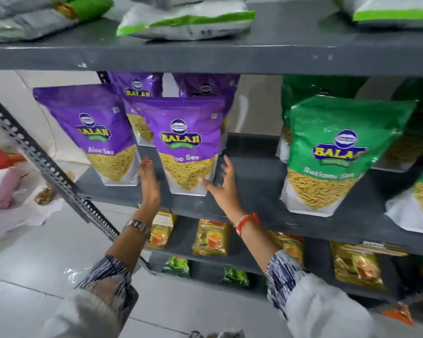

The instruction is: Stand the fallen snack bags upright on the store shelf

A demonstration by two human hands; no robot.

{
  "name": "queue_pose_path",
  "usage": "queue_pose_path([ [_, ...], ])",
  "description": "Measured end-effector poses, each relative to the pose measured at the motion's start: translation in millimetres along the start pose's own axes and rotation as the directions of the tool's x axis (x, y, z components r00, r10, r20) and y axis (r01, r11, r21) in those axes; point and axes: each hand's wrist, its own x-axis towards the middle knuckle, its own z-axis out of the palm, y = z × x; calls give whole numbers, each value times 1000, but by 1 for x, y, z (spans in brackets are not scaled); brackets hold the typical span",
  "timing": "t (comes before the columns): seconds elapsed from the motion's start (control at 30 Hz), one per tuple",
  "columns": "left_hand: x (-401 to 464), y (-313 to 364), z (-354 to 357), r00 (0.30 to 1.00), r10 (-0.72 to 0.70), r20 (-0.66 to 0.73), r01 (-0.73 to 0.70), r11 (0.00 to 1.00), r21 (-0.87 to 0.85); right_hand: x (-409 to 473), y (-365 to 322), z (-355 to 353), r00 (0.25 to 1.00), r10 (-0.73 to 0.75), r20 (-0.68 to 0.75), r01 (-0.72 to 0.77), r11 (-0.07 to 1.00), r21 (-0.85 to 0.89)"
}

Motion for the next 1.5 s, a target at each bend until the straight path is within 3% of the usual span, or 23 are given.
queue_pose_path([
  [0.07,10,4,2,992,-63,108,68,997,-40,12,1,13,1000,-10,7,10,1000,1],
  [0.17,17,11,8,952,43,304,-27,998,-56,23,-1,30,1000,-11,-7,11,998,58],
  [0.4,5,3,23,872,103,478,-88,995,-54,22,10,17,993,-25,-118,35,996,79],
  [0.6,1,-4,26,899,150,411,-139,989,-57,14,8,2,997,0,-77,4,999,43],
  [0.67,-6,-9,19,925,148,350,-144,989,-36,6,9,3,988,0,-156,10,998,63],
  [0.8,-13,-25,-17,982,173,77,-173,985,-5,-30,22,22,912,-50,-408,67,997,27],
  [0.93,8,-14,-68,921,278,-274,-277,960,45,-55,30,74,965,-112,-239,110,994,-18],
  [1.0,29,-6,-93,900,274,-339,-273,961,54,-49,28,103,986,-128,-104,124,991,-46],
  [1.1,61,12,-120,916,291,-276,-286,956,60,-23,21,141,995,-82,62,87,993,-83],
  [1.23,90,33,-132,989,114,-99,-122,990,-74,17,13,180,982,27,190,15,977,-214],
  [1.37,109,26,-142,995,70,76,-68,997,-34,42,4,199,939,125,321,-42,966,-255],
  [1.5,111,33,-139,993,90,80,-90,996,-3,48,1,215,909,102,404,9,964,-264],
])
